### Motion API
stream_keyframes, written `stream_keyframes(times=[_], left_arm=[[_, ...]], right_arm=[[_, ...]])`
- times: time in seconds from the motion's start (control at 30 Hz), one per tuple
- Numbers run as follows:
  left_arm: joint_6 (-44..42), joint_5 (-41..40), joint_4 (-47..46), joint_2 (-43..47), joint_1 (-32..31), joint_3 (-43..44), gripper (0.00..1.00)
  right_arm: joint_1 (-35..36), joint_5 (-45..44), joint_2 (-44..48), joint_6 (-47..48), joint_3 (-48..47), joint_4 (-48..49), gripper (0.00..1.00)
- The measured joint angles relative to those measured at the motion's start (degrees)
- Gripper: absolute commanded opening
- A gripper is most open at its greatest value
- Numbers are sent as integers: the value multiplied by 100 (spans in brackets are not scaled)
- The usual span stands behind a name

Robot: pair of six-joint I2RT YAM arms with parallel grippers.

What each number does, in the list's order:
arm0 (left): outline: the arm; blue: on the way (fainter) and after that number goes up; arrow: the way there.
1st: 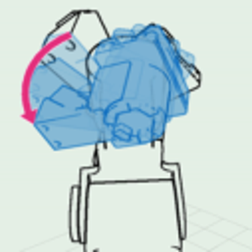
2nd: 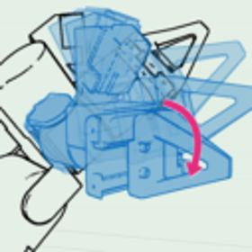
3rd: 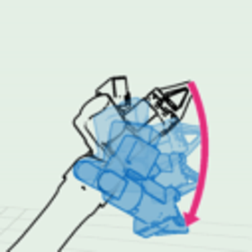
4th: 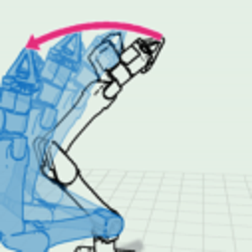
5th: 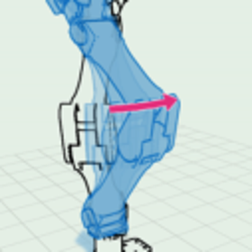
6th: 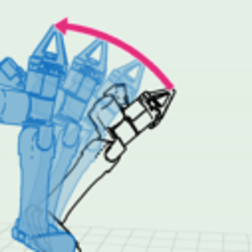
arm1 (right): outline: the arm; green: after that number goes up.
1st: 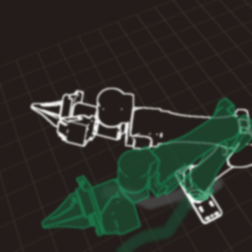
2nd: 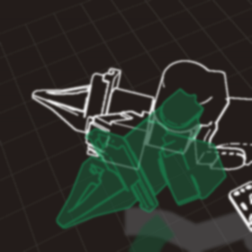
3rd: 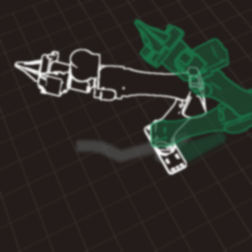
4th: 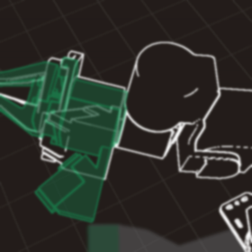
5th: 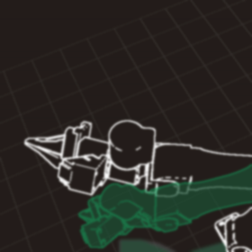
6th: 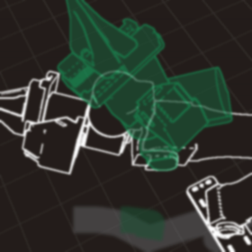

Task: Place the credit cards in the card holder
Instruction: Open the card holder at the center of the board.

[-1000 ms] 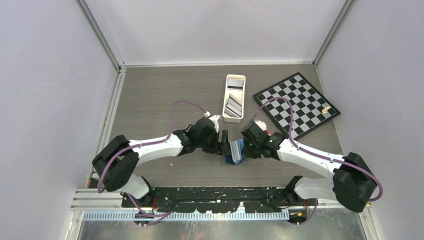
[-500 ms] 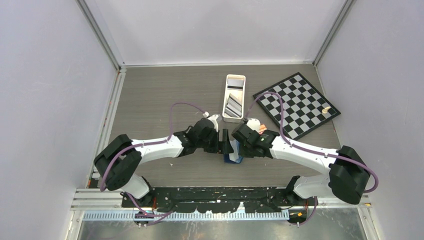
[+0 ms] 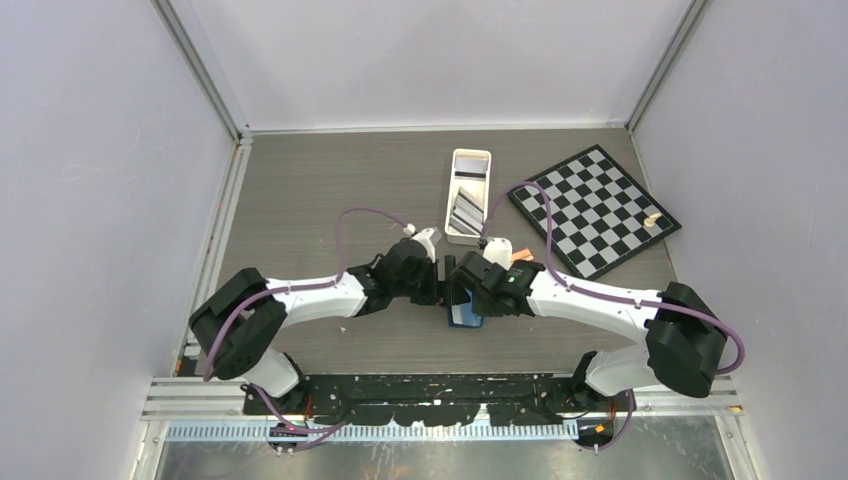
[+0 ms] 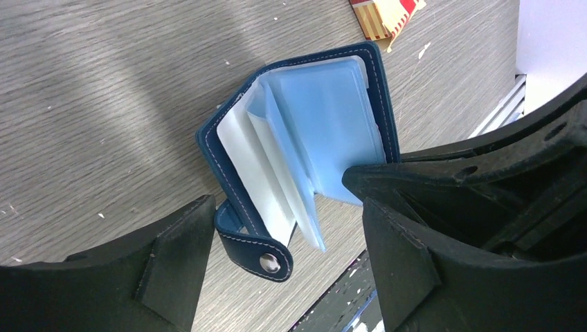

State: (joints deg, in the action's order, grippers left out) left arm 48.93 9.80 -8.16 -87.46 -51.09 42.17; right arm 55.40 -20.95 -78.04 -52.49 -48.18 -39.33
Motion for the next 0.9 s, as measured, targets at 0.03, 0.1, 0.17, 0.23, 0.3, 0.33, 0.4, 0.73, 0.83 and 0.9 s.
stream_keyframes(times=[0.03,0.1,0.17,0.23,0.3,0.33,0.4,0.73,0.83,0.9], left_arm=[[20,0,-24,-20,0,-2,72],[46,0,-103,-90,0,-9,62],[61,-9,-149,-181,0,-13,53],[70,-20,-151,-282,0,-13,40],[83,-42,-146,-374,0,-15,25],[81,-74,-142,-407,2,-28,18],[122,-94,-136,-415,11,-52,5],[140,-197,-138,-385,11,-120,0],[138,-225,-127,-323,11,-162,0],[131,-227,-109,-278,11,-177,0]], right_arm=[[0,0,0,-11,-2,2,0],[0,0,0,-24,-2,2,1],[0,0,0,-35,-2,2,1],[0,0,0,-44,-2,2,0],[0,0,0,-59,-2,2,1],[0,-2,0,-63,-2,2,0],[0,-31,2,-81,0,-11,3],[-258,-291,59,-289,105,-387,38],[-595,-313,122,-278,267,-463,44],[-815,-323,170,-247,378,-518,48]])
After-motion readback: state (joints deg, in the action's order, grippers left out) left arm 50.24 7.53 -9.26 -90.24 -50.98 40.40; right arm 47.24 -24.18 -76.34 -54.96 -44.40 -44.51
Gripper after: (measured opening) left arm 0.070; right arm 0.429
